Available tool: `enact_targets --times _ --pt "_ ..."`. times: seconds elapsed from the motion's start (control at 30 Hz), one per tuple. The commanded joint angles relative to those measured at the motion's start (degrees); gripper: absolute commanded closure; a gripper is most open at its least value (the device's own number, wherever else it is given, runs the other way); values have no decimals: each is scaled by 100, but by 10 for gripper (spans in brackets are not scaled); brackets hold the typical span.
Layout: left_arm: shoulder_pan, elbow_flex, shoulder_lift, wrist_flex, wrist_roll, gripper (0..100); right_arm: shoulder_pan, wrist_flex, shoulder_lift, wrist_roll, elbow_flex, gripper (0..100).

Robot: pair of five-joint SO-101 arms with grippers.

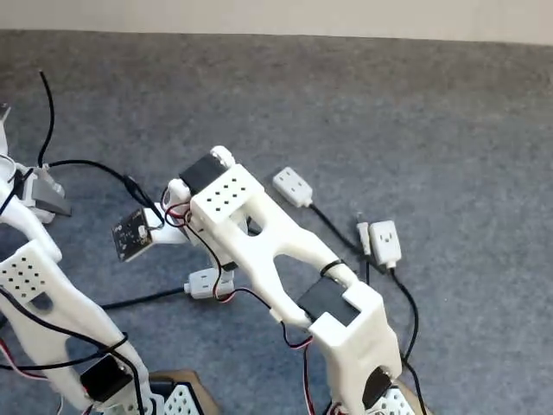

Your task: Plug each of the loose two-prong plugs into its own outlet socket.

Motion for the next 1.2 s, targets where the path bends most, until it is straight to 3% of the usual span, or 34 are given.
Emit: enact_targets --times 0.0,0.73,1.17 --pt "-57 -207 -84 62 -26 617 -66 92 -110 44 -31 994" --pt "-57 -198 -66 62 -26 617 -242 -277 453 -211 215 994" --pt "-66 -207 -84 70 -18 617 -541 -558 1323 -1002 171 994"
